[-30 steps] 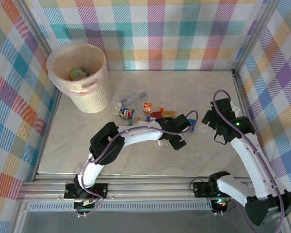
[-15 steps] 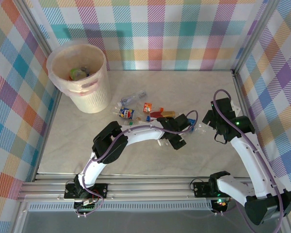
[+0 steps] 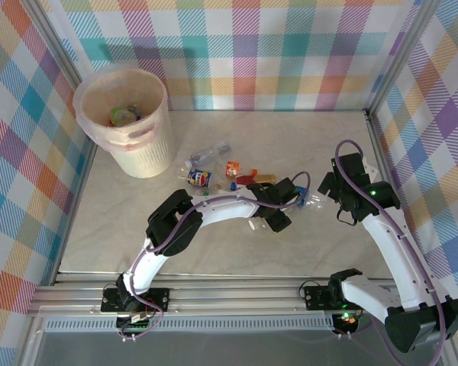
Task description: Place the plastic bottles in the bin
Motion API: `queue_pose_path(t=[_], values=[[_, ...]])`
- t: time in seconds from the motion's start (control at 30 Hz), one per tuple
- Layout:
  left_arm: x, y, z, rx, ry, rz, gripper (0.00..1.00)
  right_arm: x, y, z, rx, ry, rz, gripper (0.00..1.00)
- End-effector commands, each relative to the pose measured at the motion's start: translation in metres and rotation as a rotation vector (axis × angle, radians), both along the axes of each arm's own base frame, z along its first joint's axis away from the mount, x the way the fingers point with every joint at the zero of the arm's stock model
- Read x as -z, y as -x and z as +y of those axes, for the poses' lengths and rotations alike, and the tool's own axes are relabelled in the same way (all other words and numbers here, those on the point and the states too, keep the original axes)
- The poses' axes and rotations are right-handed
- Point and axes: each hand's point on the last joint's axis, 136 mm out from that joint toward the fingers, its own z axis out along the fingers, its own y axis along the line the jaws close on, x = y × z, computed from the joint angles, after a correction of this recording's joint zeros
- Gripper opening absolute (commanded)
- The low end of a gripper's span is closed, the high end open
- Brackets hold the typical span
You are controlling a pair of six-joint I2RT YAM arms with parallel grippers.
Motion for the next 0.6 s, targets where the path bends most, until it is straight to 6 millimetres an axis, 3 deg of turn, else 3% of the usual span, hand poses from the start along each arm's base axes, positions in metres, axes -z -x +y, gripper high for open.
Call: queue_pose_path(t=[0.0, 0.27, 0.57], values=[[0.016, 0.005, 0.018, -0.016, -0.058, 0.044, 0.78, 0.003, -0.001, 0.000, -0.008, -0.003, 0.006, 1.00], [-0.013, 0.009, 0.021, -0.033, -0.011, 0.024, 0.73, 0.006, -0.002, 0.003, -0.013, -0.017, 0.005, 1.00], [-0.074, 0.010, 0.031, -0.073, 0.091, -0.047, 0.72, 0.005, -0.003, 0.006, -0.025, -0.033, -0.006, 1.00]])
